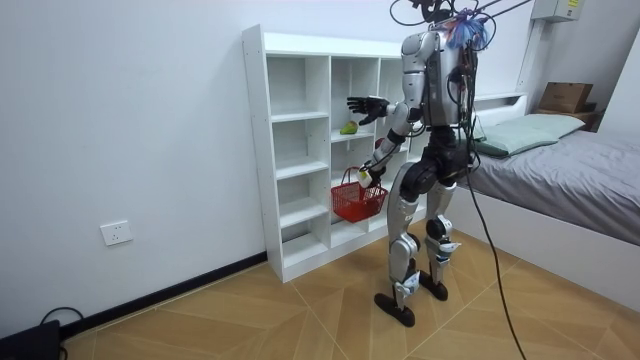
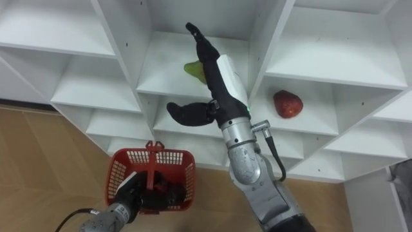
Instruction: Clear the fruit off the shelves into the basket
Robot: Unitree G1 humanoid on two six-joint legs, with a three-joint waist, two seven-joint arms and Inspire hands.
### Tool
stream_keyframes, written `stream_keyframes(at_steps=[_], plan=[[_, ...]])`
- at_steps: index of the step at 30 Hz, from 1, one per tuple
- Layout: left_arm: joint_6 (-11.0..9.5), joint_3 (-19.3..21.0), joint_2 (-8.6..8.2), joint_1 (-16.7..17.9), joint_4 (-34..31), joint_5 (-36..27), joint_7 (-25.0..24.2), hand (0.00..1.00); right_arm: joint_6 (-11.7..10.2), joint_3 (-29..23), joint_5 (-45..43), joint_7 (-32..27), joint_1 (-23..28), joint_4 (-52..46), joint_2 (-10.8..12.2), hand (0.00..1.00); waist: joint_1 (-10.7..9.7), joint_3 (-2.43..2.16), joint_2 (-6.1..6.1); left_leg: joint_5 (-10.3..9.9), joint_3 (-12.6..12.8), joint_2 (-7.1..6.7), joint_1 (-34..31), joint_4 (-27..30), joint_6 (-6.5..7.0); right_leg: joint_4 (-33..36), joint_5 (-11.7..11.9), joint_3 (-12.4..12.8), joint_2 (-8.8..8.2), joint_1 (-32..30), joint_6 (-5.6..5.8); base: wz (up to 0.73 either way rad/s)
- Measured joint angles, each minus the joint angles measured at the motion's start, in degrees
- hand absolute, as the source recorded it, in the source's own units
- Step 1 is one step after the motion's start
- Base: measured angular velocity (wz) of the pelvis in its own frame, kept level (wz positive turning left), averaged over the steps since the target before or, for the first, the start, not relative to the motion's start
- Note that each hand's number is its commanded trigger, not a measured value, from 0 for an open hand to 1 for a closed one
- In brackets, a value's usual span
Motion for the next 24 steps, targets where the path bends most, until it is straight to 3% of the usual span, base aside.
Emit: stream_keyframes(at_steps=[7, 12, 17, 24], plan=[[0.0, -1.01, 0.9, 0.25, -0.02, -0.8, -0.17, 1.0, 0.0, -0.56, 0.0, -1.21, -0.03, 0.01, -1.33, 0.0, -0.08, -0.26, -0.4, 0.0, -0.09, 0.0, -0.12, 0.09, 0.0, -0.03, 0.0, -0.25, -0.02, 0.05, 0.0, 0.01], [0.0, -0.93, 2.24, 0.25, -0.06, -0.9, -0.08, 1.0, -0.02, -0.87, 0.1, -3.61, -0.12, 0.01, -4.24, 0.0, 0.11, -0.36, -0.56, 0.01, -0.05, 0.02, -0.1, 0.09, 0.0, -0.01, 0.0, -0.22, -0.04, 0.08, 0.0, 0.0], [0.0, -0.83, 2.58, 0.05, -0.05, -0.79, 0.04, 1.0, -0.1, -1.77, -0.01, -5.74, -0.68, 0.29, -4.82, 0.0, 0.25, -0.27, -0.87, 0.01, 0.06, 0.02, 0.64, -0.13, 0.0, -0.06, -0.03, -0.17, -0.05, 0.69, 0.03, 0.0], [0.28, -0.63, 3.01, -0.26, 1.01, -0.37, -0.05, 1.0, 0.04, -2.14, -0.18, -6.17, -5.06, 7.02, -4.6, 0.0, 0.7, 0.19, -1.84, 0.03, -0.5, 0.01, 0.03, 0.13, -0.02, -0.43, -0.03, -0.67, -0.03, 0.68, 0.02, 0.04]])
